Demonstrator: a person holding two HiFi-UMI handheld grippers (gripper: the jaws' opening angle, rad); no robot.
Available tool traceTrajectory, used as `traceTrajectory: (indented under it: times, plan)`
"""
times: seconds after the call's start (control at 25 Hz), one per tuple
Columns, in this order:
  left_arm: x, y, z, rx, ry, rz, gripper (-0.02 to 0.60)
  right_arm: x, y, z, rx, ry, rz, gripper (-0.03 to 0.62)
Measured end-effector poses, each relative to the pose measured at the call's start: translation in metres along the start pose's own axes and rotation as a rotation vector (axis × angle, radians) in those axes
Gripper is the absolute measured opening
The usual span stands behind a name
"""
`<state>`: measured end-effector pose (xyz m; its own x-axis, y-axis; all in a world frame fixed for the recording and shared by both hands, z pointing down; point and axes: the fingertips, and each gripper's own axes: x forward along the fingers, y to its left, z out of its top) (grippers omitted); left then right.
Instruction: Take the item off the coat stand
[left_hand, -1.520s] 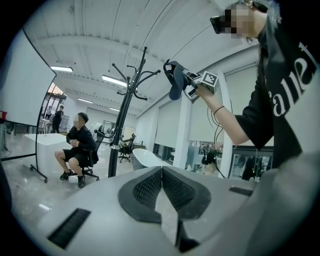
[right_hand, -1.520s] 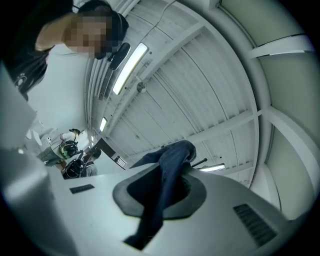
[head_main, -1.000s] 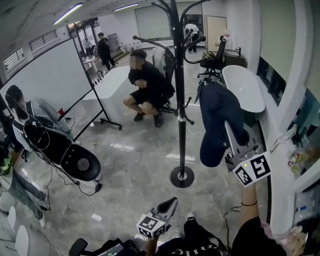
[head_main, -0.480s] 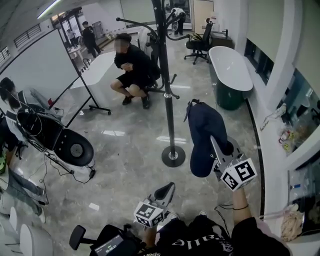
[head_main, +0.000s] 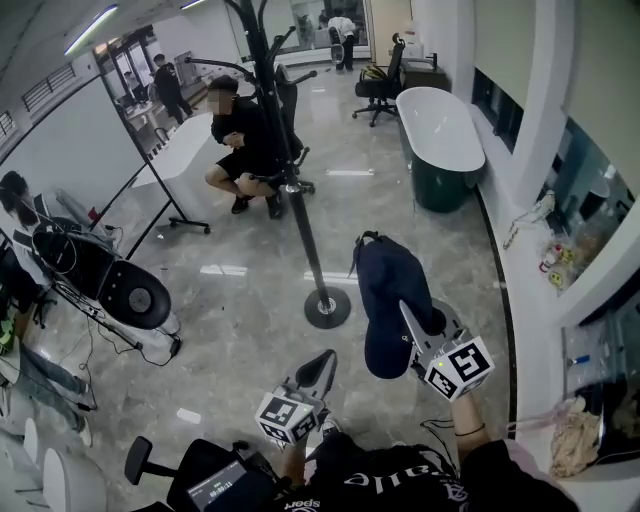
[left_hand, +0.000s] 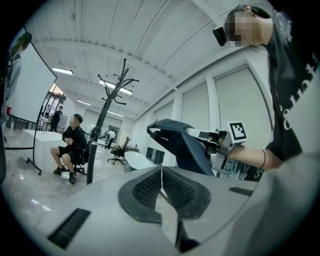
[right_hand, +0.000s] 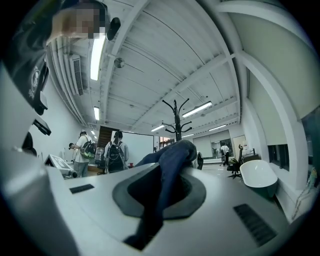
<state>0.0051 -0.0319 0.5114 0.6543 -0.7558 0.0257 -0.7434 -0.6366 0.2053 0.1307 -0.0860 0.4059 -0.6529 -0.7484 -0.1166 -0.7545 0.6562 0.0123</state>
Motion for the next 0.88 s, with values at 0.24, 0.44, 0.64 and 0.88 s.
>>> traceTrajectory:
  times: [0.24,0.44,0.64,0.88]
  plan:
    - [0.034,-0.108,-0.03,-0.019,0.005,0.01,0.003,-0.109,-0.027,-0.03,0.036,0.065,0.042,0.029]
    - [0.034,-0.162,-0.043,-0.016,0.026,0.051,0.003,-0.158,-0.03,-0.055,0.082,0.105,0.09,0.028]
    - [0.021,-0.182,-0.047,0.007,0.049,0.082,0.003,-0.173,-0.013,-0.066,0.135,0.121,0.145,0.028]
    - [0.001,-0.181,-0.037,0.045,0.03,0.109,0.003,-0.185,0.017,-0.077,0.169,0.144,0.17,0.029]
